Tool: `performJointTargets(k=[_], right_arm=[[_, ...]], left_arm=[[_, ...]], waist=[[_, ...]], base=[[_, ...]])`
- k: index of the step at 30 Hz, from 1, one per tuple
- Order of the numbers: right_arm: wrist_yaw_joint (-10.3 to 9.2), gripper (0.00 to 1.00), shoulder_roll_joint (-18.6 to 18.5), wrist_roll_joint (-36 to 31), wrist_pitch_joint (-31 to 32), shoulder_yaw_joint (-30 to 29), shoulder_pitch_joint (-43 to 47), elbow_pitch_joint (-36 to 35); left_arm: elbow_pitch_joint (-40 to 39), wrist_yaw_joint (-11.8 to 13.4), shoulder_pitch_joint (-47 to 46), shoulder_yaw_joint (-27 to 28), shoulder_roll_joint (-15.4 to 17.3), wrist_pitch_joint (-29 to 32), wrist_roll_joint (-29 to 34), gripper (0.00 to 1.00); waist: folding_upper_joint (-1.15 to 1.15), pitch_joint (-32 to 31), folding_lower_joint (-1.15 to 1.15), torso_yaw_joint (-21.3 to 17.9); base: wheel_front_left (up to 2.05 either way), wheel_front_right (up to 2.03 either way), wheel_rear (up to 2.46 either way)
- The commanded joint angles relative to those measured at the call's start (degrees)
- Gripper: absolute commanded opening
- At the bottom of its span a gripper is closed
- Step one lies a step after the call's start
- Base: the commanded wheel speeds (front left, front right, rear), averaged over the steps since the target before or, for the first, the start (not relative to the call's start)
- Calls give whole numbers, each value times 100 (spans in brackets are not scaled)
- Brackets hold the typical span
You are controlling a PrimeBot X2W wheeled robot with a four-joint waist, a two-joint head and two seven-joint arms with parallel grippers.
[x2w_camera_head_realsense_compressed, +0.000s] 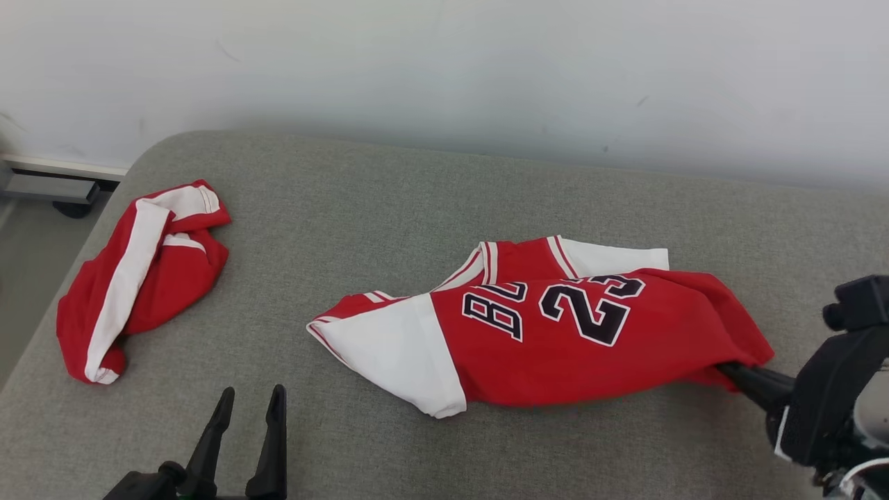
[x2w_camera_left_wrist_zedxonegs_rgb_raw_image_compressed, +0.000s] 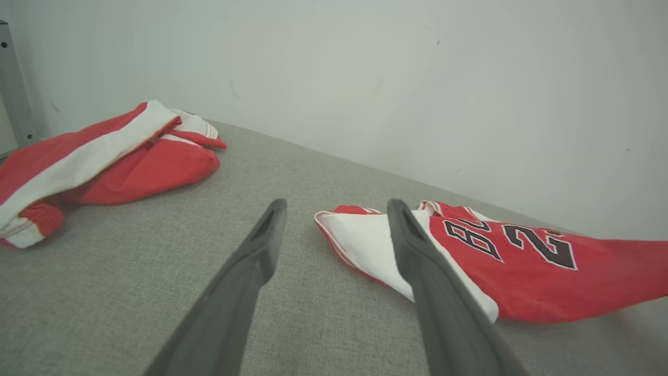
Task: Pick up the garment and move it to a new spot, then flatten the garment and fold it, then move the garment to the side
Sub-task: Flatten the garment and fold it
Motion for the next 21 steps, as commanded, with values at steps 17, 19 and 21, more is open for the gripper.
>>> performJointTargets(k=[17,19,21], right_arm=[[-6,0,-7,763,-982,-1125,-2702,4424],[-6,0,-4,876,-1034,-1022,-2858,4587],[-6,0,-7,931,-1127,-1020,-2996,4708]], left_arm=[[127,-44,-189,-154,45,-11,-6,100],[141,-44,-178,-154,43,-11,-19,100],[142,-32,-149,-141,40,-11,-30,100]], waist=[[0,129,0,301],[0,127,0,365],[0,119,0,411]], base=[[0,0,0],[0,0,0],[0,0,0]])
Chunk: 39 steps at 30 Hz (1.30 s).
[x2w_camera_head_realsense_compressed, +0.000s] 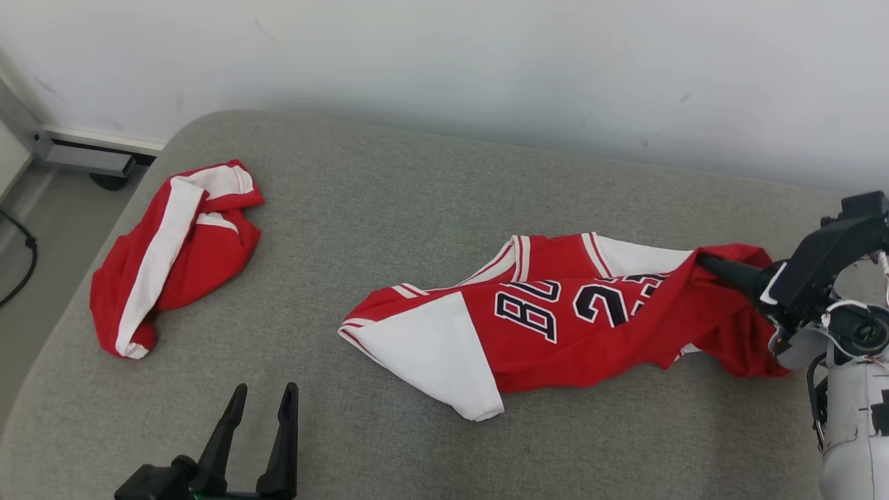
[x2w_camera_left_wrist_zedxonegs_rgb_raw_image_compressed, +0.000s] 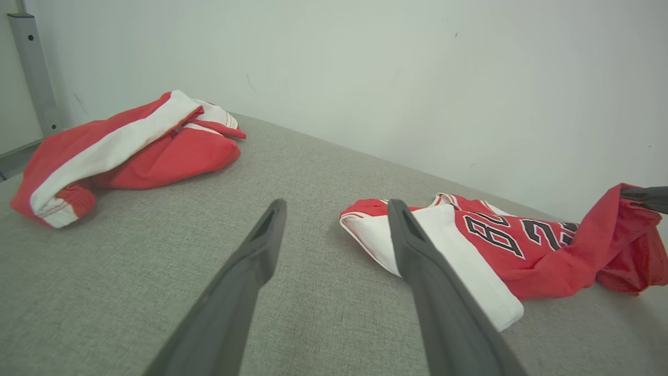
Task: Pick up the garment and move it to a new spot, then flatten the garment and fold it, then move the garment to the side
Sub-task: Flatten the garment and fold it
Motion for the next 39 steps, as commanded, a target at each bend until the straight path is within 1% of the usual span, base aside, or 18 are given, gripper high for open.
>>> performJointTargets(k=[1,6,8,9,10,11,12,14,15,19,22,25,28,33,35,39], right_arm=[[-2,0,-24,-4,-109,-21,-128,95],[-2,0,-23,-43,-451,4,-434,682],[-2,0,-24,-114,-751,-3,-573,991],[-2,18,-27,-195,-945,-20,-657,1141],[-2,18,-25,-275,-1132,-45,-727,1297],[-2,93,-23,-361,-1332,-82,-796,1447],[-2,100,-24,-464,-1561,-175,-862,1609],[-2,100,-20,-672,-1923,-250,-1022,1856],[-2,100,-20,-672,-1923,-250,-1022,1856],[-2,100,-23,-1247,-2514,-376,-1147,2072],[-2,100,-29,-1647,-2839,-354,-1160,1967],[-2,100,-34,-1898,-2962,-195,-1086,1733],[-2,100,-139,-2137,-2810,91,-827,1360],[-2,100,-298,-2522,-2118,491,-112,475],[-2,100,-290,-2565,-1870,535,258,9],[-2,100,-159,-2532,-1548,568,944,-935]], left_arm=[[5,-11,-14,31,26,-11,-32,100],[-22,-13,3,44,18,-11,-39,100],[-28,-13,-34,29,15,-11,-28,100],[-34,-14,-59,15,10,-11,-23,100],[-34,-14,-81,3,7,-11,-20,100],[-32,-14,-100,-5,5,-11,-21,100],[-28,-14,-113,-12,4,-11,-25,100],[-19,-14,-122,-22,-1,-11,-36,100],[-19,-14,-122,-22,-1,-11,-36,100],[-16,-15,-170,19,-9,-11,-47,100],[-12,-10,-163,60,-15,-11,-38,100],[-18,-5,-140,81,-22,-11,-22,100],[-24,-3,-108,97,-27,-11,-8,100],[-29,-3,-52,105,-28,-11,21,100],[-33,-3,-41,116,-30,-11,23,100],[-47,-4,-59,123,-31,-11,29,100]], waist=[[0,-4,0,75],[0,31,0,114],[0,63,0,122],[0,83,0,128],[0,100,0,136],[0,114,0,143],[0,129,0,152],[0,158,0,164],[0,158,0,164],[0,193,0,162],[0,178,0,125],[0,141,0,59],[0,95,0,-30],[0,33,0,-181],[0,26,0,-242],[0,42,0,-354]], base=[[0,0,0],[0,0,0],[0,0,0],[0,0,0],[0,0,0],[0,0,0],[0,0,0],[0,0,0],[0,0,0],[0,0,0],[0,0,0],[0,0,0],[0,0,0],[0,0,0],[0,0,0],[0,0,0]])
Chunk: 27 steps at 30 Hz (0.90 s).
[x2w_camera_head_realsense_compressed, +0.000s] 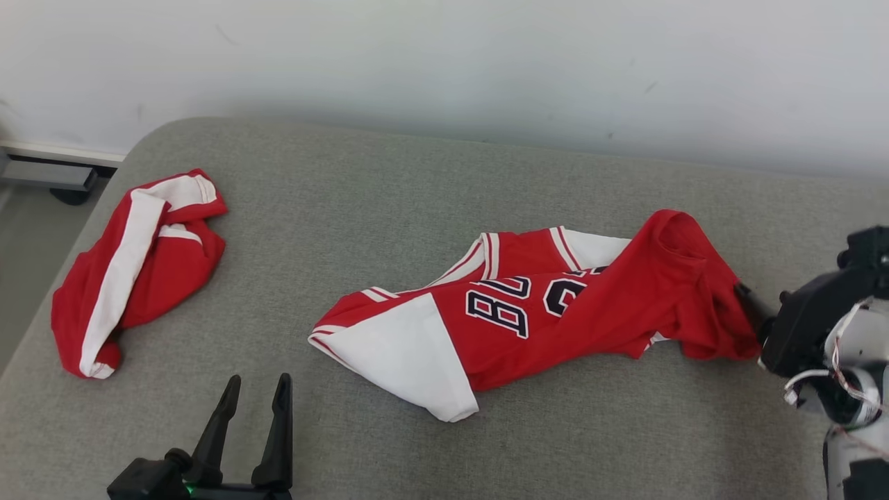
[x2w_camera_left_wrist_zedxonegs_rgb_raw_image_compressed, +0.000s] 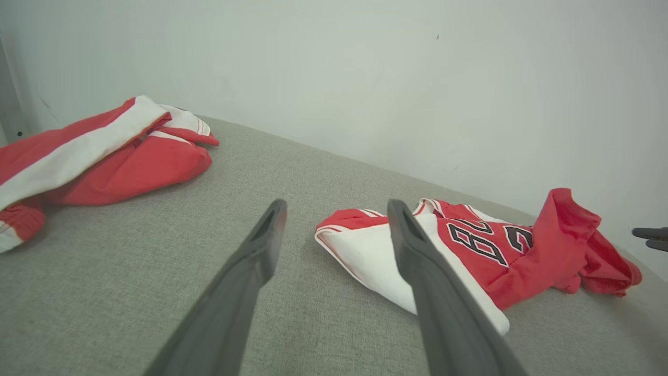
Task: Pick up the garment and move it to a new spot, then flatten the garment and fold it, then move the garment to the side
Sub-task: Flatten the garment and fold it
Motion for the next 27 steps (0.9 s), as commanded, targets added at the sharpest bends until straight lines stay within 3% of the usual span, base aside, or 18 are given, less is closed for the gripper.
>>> performJointTargets(k=[1,10,27], right_arm=[[-2,100,51,36,58,46,169,-188],[-2,100,163,202,261,520,1130,-1329],[-2,100,158,-398,-218,567,1107,-797]], left_arm=[[-17,-6,-1,13,8,-10,26,100],[15,-10,-103,-16,5,-10,7,100],[60,-16,-170,-84,-2,-10,-65,100]], waist=[[0,13,0,-62],[0,45,0,-173],[0,123,0,-7]], base=[[0,0,0],[0,0,0],[0,0,0]])
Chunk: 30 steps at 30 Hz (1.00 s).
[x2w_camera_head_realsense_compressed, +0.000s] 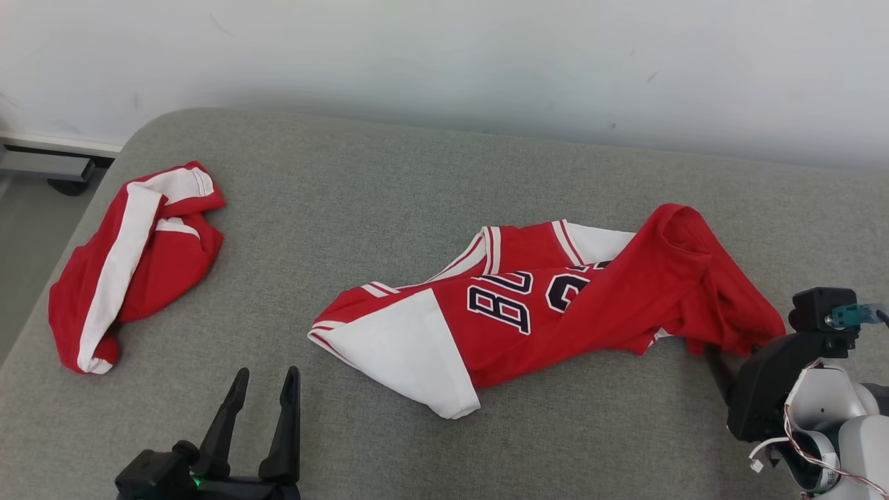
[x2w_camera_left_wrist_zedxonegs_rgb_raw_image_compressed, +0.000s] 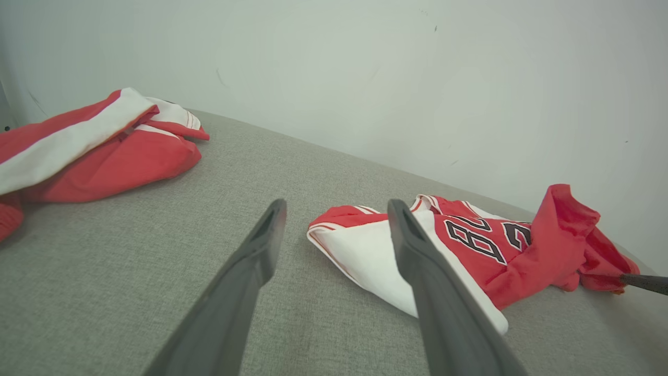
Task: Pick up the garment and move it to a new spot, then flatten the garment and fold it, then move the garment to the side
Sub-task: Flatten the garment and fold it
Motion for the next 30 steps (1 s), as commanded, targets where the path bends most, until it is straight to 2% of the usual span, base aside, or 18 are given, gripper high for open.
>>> performJointTargets(k=[1,2,4,6,8,11,12,15,16,17,20,23,24,25,26,27,29,30], right_arm=[[-2,92,-11,-146,-53,-67,-21,32],[-2,80,-9,-173,-72,-87,-14,46],[-2,67,-11,-247,-97,-139,10,67],[-2,67,-11,-304,-133,-172,21,94],[-2,62,-10,-320,-158,-176,18,137],[-2,44,-11,-326,-205,-168,6,204],[-2,44,-11,-327,-217,-169,1,221],[-2,47,-10,-338,-295,-189,-23,288],[-2,53,-10,-305,-319,-178,-42,302],[-2,65,-10,-283,-347,-170,-61,321],[-2,81,-10,-240,-414,-116,-118,387],[-2,84,-10,-214,-466,-55,-149,457],[-2,80,-11,-211,-484,-41,-156,485],[-2,67,-11,-213,-495,-32,-166,510],[-2,48,-10,-242,-506,-27,-185,530],[-2,42,-11,-282,-516,-31,-206,544],[-2,4,-11,-373,-547,-52,-223,558],[-2,0,-11,-418,-552,-63,-226,562]], left_arm=[[0,-15,-48,5,17,-10,-46,100],[1,-14,-48,5,18,-10,-40,100],[-2,-10,-38,9,16,-10,-35,100],[-13,-10,-23,16,15,-10,-36,100],[-16,-11,-9,24,15,-10,-33,100],[1,-11,-10,13,14,-10,-26,100],[5,-11,-10,10,15,-10,-25,100],[6,-12,-2,-2,14,-10,-18,100],[7,-12,-1,-7,14,-10,-17,100],[8,-12,-2,-11,14,-10,-17,100],[16,-11,-7,-23,13,-10,-16,100],[28,-12,-24,-43,13,-10,-25,100],[35,-12,-32,-47,13,-10,-28,100],[39,-12,-40,-52,14,-10,-32,100],[46,-12,-49,-54,14,-10,-37,100],[49,-12,-57,-54,14,-10,-42,100],[51,-12,-70,-47,13,-10,-50,100],[51,-12,-70,-38,13,-10,-51,100]], waist=[[0,20,0,21],[0,24,0,27],[0,29,0,31],[0,35,0,26],[0,40,0,14],[0,38,0,-4],[0,36,0,-11],[0,38,0,-22],[0,38,0,-23],[0,38,0,-24],[0,39,0,-20],[0,38,0,-7],[0,38,0,-1],[0,39,0,5],[0,42,0,12],[0,45,0,19],[0,54,0,31],[0,56,0,34]], base=[[0,0,0],[0,0,0],[0,0,0],[0,0,0],[0,0,0],[0,0,0],[0,0,0],[0,0,0],[0,0,0],[0,0,0],[0,0,0],[0,0,0],[0,0,0],[0,0,0],[0,0,0],[0,0,0],[0,0,0],[0,0,0]])
